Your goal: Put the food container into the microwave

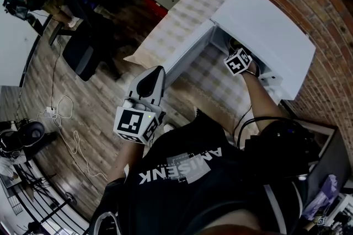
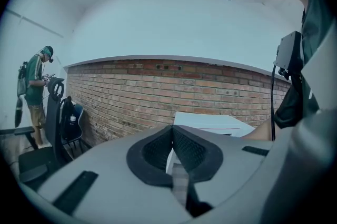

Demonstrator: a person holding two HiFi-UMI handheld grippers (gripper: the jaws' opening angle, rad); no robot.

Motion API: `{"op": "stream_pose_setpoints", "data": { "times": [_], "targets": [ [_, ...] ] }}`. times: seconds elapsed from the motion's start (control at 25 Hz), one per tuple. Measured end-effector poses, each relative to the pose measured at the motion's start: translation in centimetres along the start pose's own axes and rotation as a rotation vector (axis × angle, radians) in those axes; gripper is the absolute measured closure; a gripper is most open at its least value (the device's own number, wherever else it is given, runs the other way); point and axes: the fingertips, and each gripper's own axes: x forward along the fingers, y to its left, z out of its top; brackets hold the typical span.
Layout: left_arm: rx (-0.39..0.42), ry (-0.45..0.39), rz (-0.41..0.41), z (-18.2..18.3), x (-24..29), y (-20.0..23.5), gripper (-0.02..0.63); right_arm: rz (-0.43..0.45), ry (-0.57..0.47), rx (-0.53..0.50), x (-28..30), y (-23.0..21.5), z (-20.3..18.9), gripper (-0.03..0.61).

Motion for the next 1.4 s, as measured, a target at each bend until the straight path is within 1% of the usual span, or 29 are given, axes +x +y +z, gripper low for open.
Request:
{"op": "stream_pose_setpoints", "data": {
  "times": [0.2,0.36,0.4,0.48,0.56,0.72,0.92,1.04,1.24,1.32,1.4],
  "targets": [
    [0.005,-0.001,0.002,-0.2,-0.6,0.0,0.601,-0.034,-0.009,-0.01,0.1,-0.4,0.3,0.531],
    [0.008,0.001,0.0,0.1,-1.1,0.0,0.601,-0.051,0.003,-0.014,0.0,-0.8,0.0,0.528],
    [0.011,0.001,-0.001,0.1,-1.2,0.1,0.601,-0.053,0.004,-0.015,0.0,-0.8,-0.1,0.5],
    [0.016,0.002,-0.003,0.0,-1.5,0.2,0.601,-0.06,0.005,-0.021,0.0,-0.6,-0.2,0.402],
    [0.015,0.004,-0.005,-0.1,-1.8,0.4,0.601,-0.071,0.009,-0.026,-0.1,-0.3,-0.4,0.393],
    [0.01,0.001,-0.016,-0.1,-2.7,0.6,0.601,-0.096,0.003,-0.039,-1.6,0.4,0.0,0.385],
    [0.012,-0.019,-0.04,0.2,-4.3,0.4,0.601,-0.09,-0.054,-0.033,-4.7,2.8,1.6,0.385],
    [0.012,-0.041,-0.069,0.6,-5.2,0.2,0.601,-0.095,-0.088,-0.006,-7.4,4.1,2.4,0.385],
    [0.016,-0.071,-0.107,0.8,-7.8,-0.2,0.601,-0.08,-0.161,0.057,-12.2,7.6,3.6,0.385],
    [0.015,-0.084,-0.127,0.8,-8.8,-0.3,0.601,-0.098,-0.197,0.087,-14.7,8.4,4.0,0.387],
    [0.016,-0.096,-0.145,0.8,-9.9,-0.2,0.601,-0.131,-0.239,0.103,-17.6,9.0,4.8,0.403]
  ]
}}
